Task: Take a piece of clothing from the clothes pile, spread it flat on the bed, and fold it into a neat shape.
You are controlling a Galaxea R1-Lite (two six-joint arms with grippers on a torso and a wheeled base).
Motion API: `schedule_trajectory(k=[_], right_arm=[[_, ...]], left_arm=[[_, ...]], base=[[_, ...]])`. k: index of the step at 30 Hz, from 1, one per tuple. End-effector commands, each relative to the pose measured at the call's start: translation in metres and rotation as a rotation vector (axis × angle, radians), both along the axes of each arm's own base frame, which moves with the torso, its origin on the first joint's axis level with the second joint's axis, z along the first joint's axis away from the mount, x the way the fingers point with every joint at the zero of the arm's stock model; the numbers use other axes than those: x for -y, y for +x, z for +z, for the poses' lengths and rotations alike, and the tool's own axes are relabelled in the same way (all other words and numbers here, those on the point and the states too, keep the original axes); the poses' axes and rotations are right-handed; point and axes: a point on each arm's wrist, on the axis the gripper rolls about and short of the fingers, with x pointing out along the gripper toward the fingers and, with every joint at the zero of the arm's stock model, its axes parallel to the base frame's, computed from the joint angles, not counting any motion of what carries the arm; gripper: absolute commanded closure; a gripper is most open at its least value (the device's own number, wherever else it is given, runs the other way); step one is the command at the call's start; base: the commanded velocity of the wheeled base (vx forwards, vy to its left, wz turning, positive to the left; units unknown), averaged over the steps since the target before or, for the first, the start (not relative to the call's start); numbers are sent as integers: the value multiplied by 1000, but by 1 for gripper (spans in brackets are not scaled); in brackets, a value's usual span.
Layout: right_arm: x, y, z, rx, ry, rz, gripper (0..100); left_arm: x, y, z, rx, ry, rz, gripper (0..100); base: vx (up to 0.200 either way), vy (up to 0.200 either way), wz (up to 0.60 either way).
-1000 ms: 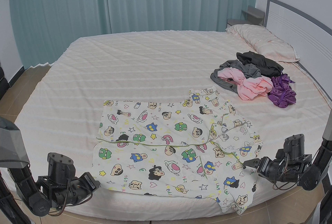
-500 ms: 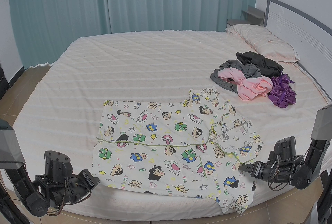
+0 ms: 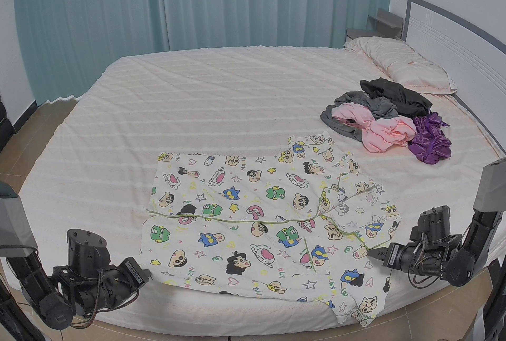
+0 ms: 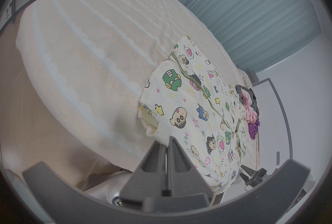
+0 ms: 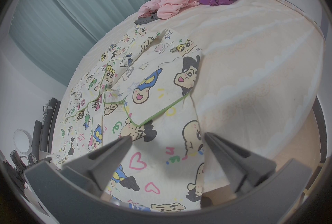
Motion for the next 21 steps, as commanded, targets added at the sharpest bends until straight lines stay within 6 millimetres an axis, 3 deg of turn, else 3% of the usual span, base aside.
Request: schedule_trajectory(k=[1,7,16,21], right_arm=[[-3,7,-5,-2,1,4,100],[-1,22,2,56,14,-16,100],[7,66,19,197,45,-64,100],[2,80,9,194,41,-50,100]], left_arm=[[-1,-4,-2,-17,6,0,100],[-2,-4,-1,-13,6,4,100],[-2,5,-1,9,17,41,100],[-2,7,-5,-7,22,42,100]], base=[[0,0,0],[0,0,0],[0,0,0],[0,0,0]])
